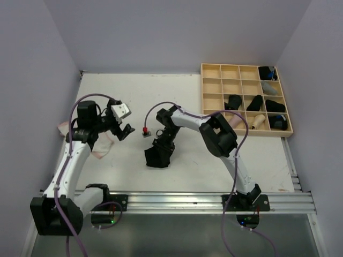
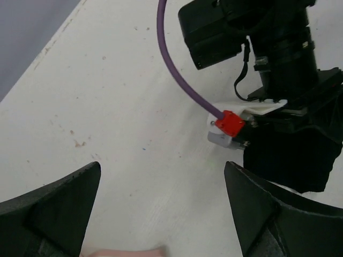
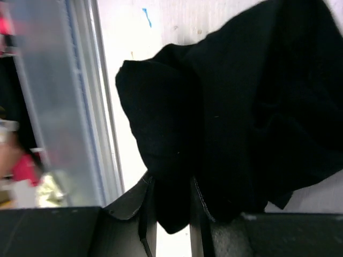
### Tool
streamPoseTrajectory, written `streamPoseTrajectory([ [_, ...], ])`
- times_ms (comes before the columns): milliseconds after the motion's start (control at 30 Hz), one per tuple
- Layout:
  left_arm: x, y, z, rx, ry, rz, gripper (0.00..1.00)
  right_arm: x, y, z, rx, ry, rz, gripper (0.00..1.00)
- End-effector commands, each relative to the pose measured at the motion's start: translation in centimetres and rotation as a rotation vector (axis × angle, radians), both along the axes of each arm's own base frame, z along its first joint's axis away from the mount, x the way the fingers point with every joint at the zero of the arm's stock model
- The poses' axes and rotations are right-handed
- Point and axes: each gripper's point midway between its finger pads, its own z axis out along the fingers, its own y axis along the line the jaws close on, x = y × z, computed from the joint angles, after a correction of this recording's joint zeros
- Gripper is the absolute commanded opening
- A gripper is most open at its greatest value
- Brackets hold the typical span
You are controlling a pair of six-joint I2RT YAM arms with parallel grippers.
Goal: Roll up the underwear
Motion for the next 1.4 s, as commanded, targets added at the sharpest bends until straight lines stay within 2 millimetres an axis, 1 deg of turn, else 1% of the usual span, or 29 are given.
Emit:
streamPoseTrajectory([
  [0,-0.5,0.8,0.2,-0.012,-0.026,0.089,1.00,-0.7,-1.3,-3.1,-0.182,0.180,-0.065,0.00],
  [33,-1.0,0.9,-0.1,-0.010,-0.009,0.092,1.00,-0.2,-1.0,-2.8,-0.187,0.202,-0.080,0.00],
  [67,-2.2,0.8,-1.2,-0.001,0.050,0.079,1.00,-0.4,-0.8,-3.2,-0.195,0.241,-0.090,0.00],
  [100,-3.1,0.2,-1.4,0.012,0.045,0.007,1.00,-0.1,-1.0,-3.5,-0.218,0.269,-0.120,0.00],
  [133,-4.2,-0.2,-1.9,0.027,0.059,-0.065,1.00,0.1,-1.1,-4.6,-0.242,0.296,-0.140,0.00],
  [167,-6.1,-0.5,-3.2,0.074,0.097,-0.162,1.00,0.1,-0.9,-4.8,-0.243,0.326,-0.158,0.00],
  [233,-7.2,-1.0,-4.6,0.123,0.129,-0.198,1.00,0.6,-1.2,-6.0,-0.270,0.381,-0.221,0.00],
  [267,-8.5,-2.2,-5.6,0.157,0.104,-0.272,1.00,0.7,-1.3,-6.4,-0.278,0.397,-0.241,0.00],
  [300,-8.9,-2.5,-6.3,0.195,0.078,-0.288,1.00,0.9,-1.4,-6.8,-0.286,0.429,-0.279,0.00],
  [333,-9.0,-2.9,-6.7,0.212,0.047,-0.293,1.00,1.1,-1.5,-7.2,-0.294,0.447,-0.301,0.00],
  [367,-9.4,-4.2,-7.2,0.215,-0.004,-0.323,1.00,1.2,-1.6,-7.4,-0.300,0.461,-0.320,0.00],
  [433,-9.4,-4.5,-8.5,0.285,-0.020,-0.321,1.00,1.3,-2.0,-7.8,-0.315,0.479,-0.357,0.00],
  [467,-10.0,-5.9,-9.1,0.303,-0.018,-0.378,1.00,1.4,-2.1,-7.8,-0.320,0.473,-0.361,0.00],
  [500,-9.8,-6.2,-9.6,0.335,-0.020,-0.370,0.92,1.3,-2.2,-7.8,-0.329,0.473,-0.369,0.00],
  [533,-9.8,-7.0,-9.6,0.332,-0.037,-0.392,0.89,1.1,-2.1,-8.0,-0.329,0.478,-0.374,0.00],
  [567,-10.2,-8.0,-10.0,0.337,-0.037,-0.428,0.81,1.1,-2.1,-8.0,-0.329,0.488,-0.381,0.00],
  [633,-9.5,-8.7,-10.0,0.355,-0.081,-0.424,0.75,0.9,-1.9,-8.0,-0.336,0.500,-0.390,0.00],
  [667,-9.9,-9.5,-10.4,0.372,-0.093,-0.460,0.71,1.0,-1.9,-8.0,-0.336,0.497,-0.391,0.00],
  [867,-10.6,-11.3,-12.4,0.448,-0.105,-0.563,0.63,1.0,-1.9,-8.4,-0.357,0.508,-0.405,0.00],
  [967,-10.4,-11.0,-14.6,0.520,-0.085,-0.569,0.62,1.1,-2.0,-8.5,-0.364,0.495,-0.404,0.00],
  [1033,-9.8,-10.3,-15.4,0.563,-0.080,-0.539,0.60,1.2,-2.1,-8.4,-0.369,0.487,-0.404,0.00],
  [1067,-9.9,-10.1,-16.1,0.581,-0.054,-0.538,0.52,1.2,-2.2,-8.5,-0.379,0.479,-0.408,0.00],
  [1133,-9.8,-9.5,-16.6,0.612,-0.025,-0.517,0.42,1.2,-2.3,-8.4,-0.387,0.466,-0.413,0.00],
  [1167,-10.1,-9.2,-17.0,0.620,0.004,-0.511,0.29,1.3,-2.4,-8.5,-0.400,0.464,-0.422,0.00],
  [1233,-10.8,-8.5,-17.6,0.632,0.056,-0.500,0.18,1.2,-2.8,-8.6,-0.418,0.453,-0.432,0.01],
  [1267,-11.1,-8.3,-17.9,0.635,0.078,-0.497,0.10,1.5,-2.8,-8.2,-0.413,0.444,-0.442,0.04],
  [1300,-11.5,-8.1,-18.2,0.636,0.110,-0.493,0.05,1.5,-3.0,-8.3,-0.422,0.431,-0.449,0.13],
  [1333,-12.2,-7.7,-18.9,0.647,0.177,-0.486,0.00,1.7,-3.2,-8.2,-0.425,0.420,-0.458,0.16],
  [1367,-12.7,-7.5,-19.2,0.653,0.213,-0.490,0.00,2.2,-3.2,-7.4,-0.417,0.406,-0.477,0.19],
])
